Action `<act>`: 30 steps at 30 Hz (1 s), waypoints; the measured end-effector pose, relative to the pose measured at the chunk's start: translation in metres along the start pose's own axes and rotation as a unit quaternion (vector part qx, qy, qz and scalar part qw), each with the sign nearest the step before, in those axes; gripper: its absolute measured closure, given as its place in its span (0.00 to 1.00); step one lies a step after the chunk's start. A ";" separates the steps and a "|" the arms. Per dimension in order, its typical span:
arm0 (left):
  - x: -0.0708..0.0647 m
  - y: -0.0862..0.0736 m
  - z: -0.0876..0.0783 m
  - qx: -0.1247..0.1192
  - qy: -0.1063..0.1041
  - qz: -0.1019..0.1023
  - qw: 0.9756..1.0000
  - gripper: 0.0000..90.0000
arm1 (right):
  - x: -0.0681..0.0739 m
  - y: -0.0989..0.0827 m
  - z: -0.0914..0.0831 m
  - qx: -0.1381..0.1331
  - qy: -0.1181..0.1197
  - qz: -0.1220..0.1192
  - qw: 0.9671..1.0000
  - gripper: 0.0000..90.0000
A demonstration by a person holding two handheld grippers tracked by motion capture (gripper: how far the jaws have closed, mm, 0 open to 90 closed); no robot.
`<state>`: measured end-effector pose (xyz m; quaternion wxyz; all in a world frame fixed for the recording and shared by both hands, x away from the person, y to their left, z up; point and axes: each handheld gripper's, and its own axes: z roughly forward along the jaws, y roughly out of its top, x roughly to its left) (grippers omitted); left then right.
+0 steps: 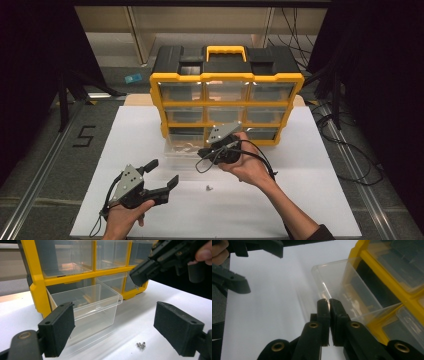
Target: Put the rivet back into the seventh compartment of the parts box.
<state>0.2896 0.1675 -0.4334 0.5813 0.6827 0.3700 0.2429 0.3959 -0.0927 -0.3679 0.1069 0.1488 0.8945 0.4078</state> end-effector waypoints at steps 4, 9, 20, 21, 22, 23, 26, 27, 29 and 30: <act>0.000 0.000 0.001 -0.006 -0.003 0.003 1.000 0.18 | -0.005 0.008 0.000 -0.004 -0.006 -0.003 1.000 0.97; 0.001 0.000 0.001 -0.009 -0.001 0.006 1.000 0.18 | -0.010 0.018 0.003 -0.003 -0.015 -0.008 1.000 0.97; 0.007 0.003 0.000 -0.003 -0.003 0.058 0.998 0.18 | -0.020 0.034 0.020 0.002 -0.014 -0.009 1.000 0.97; 0.007 0.003 0.000 -0.004 -0.003 0.060 0.998 0.18 | -0.020 0.035 0.022 0.001 -0.016 -0.008 1.000 0.97; 0.007 0.003 0.000 -0.004 -0.003 0.060 0.998 0.18 | -0.021 0.036 0.023 0.002 -0.015 -0.009 1.000 0.97; 0.007 0.003 0.001 -0.004 -0.003 0.060 0.998 0.18 | -0.021 0.037 0.025 0.002 -0.017 -0.007 1.000 0.97; 0.007 0.003 0.001 -0.004 -0.003 0.060 0.998 0.18 | -0.022 0.040 0.030 0.003 -0.015 -0.007 1.000 0.97; -0.001 0.000 0.001 -0.004 -0.003 0.003 1.000 0.18 | -0.022 0.041 0.032 0.007 -0.012 -0.006 1.000 0.97; -0.001 0.000 0.001 -0.004 -0.004 0.003 1.000 0.18 | -0.023 0.042 0.034 0.007 -0.014 -0.009 1.000 0.97; -0.001 0.000 0.000 -0.004 -0.004 0.003 1.000 0.18 | -0.022 0.043 0.038 0.012 -0.009 -0.010 1.000 0.97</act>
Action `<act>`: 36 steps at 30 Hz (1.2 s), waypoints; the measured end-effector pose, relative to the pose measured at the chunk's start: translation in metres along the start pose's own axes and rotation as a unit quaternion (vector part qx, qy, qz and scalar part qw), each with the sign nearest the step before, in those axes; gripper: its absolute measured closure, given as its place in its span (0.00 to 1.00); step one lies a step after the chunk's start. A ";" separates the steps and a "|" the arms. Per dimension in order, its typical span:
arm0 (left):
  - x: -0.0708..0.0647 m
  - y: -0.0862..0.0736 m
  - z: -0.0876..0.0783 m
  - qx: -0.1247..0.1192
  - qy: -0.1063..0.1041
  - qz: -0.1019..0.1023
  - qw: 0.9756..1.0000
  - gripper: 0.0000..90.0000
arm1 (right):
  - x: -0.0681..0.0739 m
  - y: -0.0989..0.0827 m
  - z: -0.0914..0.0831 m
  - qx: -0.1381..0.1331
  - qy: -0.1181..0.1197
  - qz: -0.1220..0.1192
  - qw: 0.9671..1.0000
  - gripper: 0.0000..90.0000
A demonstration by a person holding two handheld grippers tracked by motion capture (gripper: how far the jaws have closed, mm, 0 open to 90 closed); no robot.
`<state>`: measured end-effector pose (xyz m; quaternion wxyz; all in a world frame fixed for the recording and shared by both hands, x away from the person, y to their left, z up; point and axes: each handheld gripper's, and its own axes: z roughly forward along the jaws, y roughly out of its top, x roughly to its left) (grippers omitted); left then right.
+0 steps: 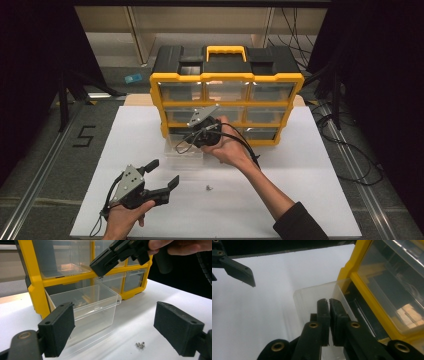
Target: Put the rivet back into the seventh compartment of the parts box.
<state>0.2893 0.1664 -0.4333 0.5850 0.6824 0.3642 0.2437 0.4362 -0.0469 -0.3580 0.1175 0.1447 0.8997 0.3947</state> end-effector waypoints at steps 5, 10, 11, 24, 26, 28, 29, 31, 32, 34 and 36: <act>0.000 0.000 0.000 -0.001 0.000 0.000 1.000 0.18 | 0.002 0.003 0.011 0.005 0.000 -0.005 1.000 0.97; 0.000 0.000 0.000 -0.001 -0.001 0.000 1.000 0.18 | 0.001 0.003 0.020 0.014 0.000 -0.003 1.000 0.96; 0.000 0.000 0.000 -0.001 -0.001 -0.001 1.000 0.18 | 0.001 0.003 0.021 0.018 0.002 -0.003 1.000 0.96; 0.000 0.000 0.001 0.000 -0.001 -0.002 1.000 0.18 | 0.002 0.003 0.012 -0.002 -0.008 -0.011 1.000 0.54; 0.000 0.000 0.001 0.000 -0.001 -0.001 1.000 0.18 | 0.003 0.002 0.005 -0.004 -0.014 -0.015 1.000 0.48; 0.000 0.000 0.000 -0.001 0.000 -0.001 1.000 0.18 | 0.003 0.000 -0.002 -0.009 -0.021 -0.016 1.000 0.44; 0.000 0.000 0.000 -0.001 0.000 0.000 1.000 0.18 | 0.003 -0.001 -0.006 -0.013 -0.021 -0.015 1.000 0.43; 0.001 0.000 0.000 0.000 0.001 0.000 1.000 0.18 | 0.005 -0.003 -0.016 -0.023 -0.023 -0.013 0.999 0.40; 0.001 0.000 0.001 0.000 0.001 -0.001 1.000 0.18 | 0.006 -0.004 -0.020 -0.029 -0.022 -0.013 0.999 0.39; 0.001 -0.001 0.001 0.000 0.001 -0.002 1.000 0.18 | 0.009 -0.007 -0.028 -0.033 -0.024 -0.014 0.999 0.38; 0.001 -0.001 0.001 -0.002 -0.001 -0.002 1.000 0.18 | 0.011 -0.012 -0.033 -0.035 -0.027 -0.010 0.999 0.36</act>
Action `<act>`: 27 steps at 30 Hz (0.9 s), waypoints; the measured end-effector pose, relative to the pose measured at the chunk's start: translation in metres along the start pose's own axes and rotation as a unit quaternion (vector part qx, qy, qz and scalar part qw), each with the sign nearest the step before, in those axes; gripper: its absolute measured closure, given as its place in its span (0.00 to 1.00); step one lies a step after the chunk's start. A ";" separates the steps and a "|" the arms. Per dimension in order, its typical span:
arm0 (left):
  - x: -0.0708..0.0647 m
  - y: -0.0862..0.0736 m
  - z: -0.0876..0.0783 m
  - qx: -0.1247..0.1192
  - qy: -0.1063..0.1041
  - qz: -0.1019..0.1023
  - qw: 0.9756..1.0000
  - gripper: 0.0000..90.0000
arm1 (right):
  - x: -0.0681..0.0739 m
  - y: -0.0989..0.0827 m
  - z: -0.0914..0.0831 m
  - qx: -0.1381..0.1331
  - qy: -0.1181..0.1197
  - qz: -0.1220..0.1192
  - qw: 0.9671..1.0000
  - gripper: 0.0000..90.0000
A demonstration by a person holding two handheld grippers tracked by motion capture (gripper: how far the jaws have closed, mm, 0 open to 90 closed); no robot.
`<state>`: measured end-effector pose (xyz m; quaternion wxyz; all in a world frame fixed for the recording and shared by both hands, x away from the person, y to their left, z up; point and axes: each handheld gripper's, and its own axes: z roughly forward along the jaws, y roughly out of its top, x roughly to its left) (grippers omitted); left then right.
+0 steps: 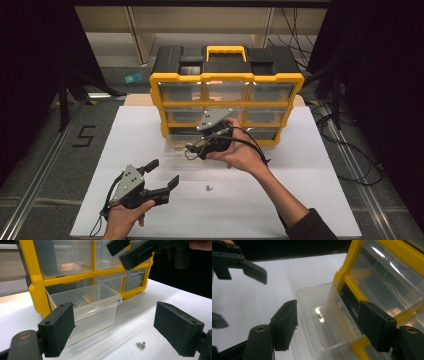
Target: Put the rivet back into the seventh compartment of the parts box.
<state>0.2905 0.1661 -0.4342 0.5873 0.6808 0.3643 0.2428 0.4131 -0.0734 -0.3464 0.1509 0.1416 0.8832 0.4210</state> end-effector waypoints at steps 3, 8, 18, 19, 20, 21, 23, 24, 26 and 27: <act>0.000 0.000 0.000 0.001 0.001 0.000 1.000 0.18 | 0.003 -0.009 -0.006 0.007 -0.002 0.003 1.000 0.35; 0.000 0.000 0.000 0.002 0.000 -0.003 1.000 0.18 | 0.010 -0.024 -0.012 0.016 0.003 0.007 1.000 0.34; -0.001 0.001 -0.001 0.002 -0.001 -0.002 1.000 0.18 | 0.020 -0.051 -0.006 0.071 0.022 0.007 0.997 0.34; -0.001 0.001 -0.001 0.002 -0.001 -0.002 1.000 0.18 | 0.020 -0.052 -0.005 0.073 0.021 0.007 0.997 0.35; -0.001 0.001 -0.001 0.002 -0.001 -0.002 1.000 0.18 | 0.021 -0.054 -0.004 0.076 0.024 0.008 0.997 0.35; -0.001 0.001 -0.001 0.003 -0.001 -0.002 1.000 0.18 | 0.021 -0.055 -0.003 0.081 0.026 0.007 0.996 0.35; -0.002 0.001 -0.001 0.002 -0.001 -0.001 1.000 0.18 | 0.022 -0.058 0.000 0.089 0.032 0.007 0.996 0.36; -0.002 0.001 -0.001 0.003 -0.001 -0.001 1.000 0.18 | 0.023 -0.059 0.002 0.095 0.034 0.009 0.995 0.36; -0.002 0.001 -0.001 0.003 -0.001 -0.001 1.000 0.18 | 0.024 -0.062 0.006 0.105 0.040 0.006 0.994 0.37; -0.002 0.001 -0.002 0.002 -0.002 -0.001 1.000 0.18 | 0.025 -0.063 0.008 0.109 0.043 0.003 0.993 0.37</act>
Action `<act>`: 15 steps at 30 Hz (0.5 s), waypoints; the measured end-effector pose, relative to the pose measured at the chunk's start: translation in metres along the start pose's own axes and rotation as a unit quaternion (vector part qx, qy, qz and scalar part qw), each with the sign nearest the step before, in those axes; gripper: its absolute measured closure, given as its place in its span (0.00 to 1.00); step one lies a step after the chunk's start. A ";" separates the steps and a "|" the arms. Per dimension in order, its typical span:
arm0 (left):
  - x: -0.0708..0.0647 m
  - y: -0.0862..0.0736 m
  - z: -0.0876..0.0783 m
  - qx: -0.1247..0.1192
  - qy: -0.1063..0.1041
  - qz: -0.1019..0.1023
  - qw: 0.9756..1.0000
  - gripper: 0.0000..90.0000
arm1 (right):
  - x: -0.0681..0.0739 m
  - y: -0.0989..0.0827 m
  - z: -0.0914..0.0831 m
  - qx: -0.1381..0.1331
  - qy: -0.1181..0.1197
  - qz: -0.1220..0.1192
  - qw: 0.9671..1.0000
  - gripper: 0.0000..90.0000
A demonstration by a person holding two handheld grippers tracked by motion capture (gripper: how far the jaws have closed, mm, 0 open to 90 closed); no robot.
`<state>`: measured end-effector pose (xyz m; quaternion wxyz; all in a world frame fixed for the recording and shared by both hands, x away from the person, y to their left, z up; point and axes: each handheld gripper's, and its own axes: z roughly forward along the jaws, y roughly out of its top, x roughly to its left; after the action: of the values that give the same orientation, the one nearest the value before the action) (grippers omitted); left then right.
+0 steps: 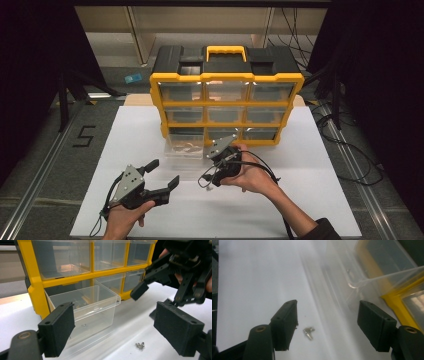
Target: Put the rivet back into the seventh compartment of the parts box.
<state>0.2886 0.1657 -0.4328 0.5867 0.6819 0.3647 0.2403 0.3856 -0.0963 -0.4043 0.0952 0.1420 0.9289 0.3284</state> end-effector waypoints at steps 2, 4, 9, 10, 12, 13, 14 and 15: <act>0.000 0.000 0.000 0.000 0.000 0.000 1.000 0.18 | 0.001 -0.001 0.005 0.008 0.006 0.000 1.000 0.39; 0.000 0.000 0.000 0.000 0.000 0.000 1.000 0.18 | 0.003 -0.003 0.010 0.017 0.010 -0.002 1.000 0.40; 0.000 0.000 0.000 0.000 0.000 0.001 1.000 0.18 | 0.005 -0.007 0.024 0.046 0.018 -0.003 0.999 0.42; 0.000 0.000 0.000 0.000 0.000 0.001 1.000 0.18 | 0.006 -0.007 0.026 0.050 0.021 -0.002 0.999 0.43; 0.000 0.000 0.000 0.000 0.000 0.001 1.000 0.18 | 0.006 -0.008 0.030 0.053 0.027 0.000 0.998 0.44; 0.000 0.000 0.000 0.001 0.000 0.001 1.000 0.18 | 0.006 -0.009 0.033 0.057 0.033 -0.001 0.998 0.44; 0.000 0.000 0.000 0.000 0.000 0.001 1.000 0.18 | 0.006 -0.009 0.034 0.060 0.036 0.000 0.998 0.45; 0.000 0.000 0.000 0.000 0.000 0.001 1.000 0.18 | 0.007 -0.009 0.036 0.066 0.035 0.005 0.997 0.46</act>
<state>0.2885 0.1656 -0.4328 0.5865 0.6823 0.3642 0.2407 0.3871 -0.0800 -0.4386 0.0509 0.1413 0.9507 0.2714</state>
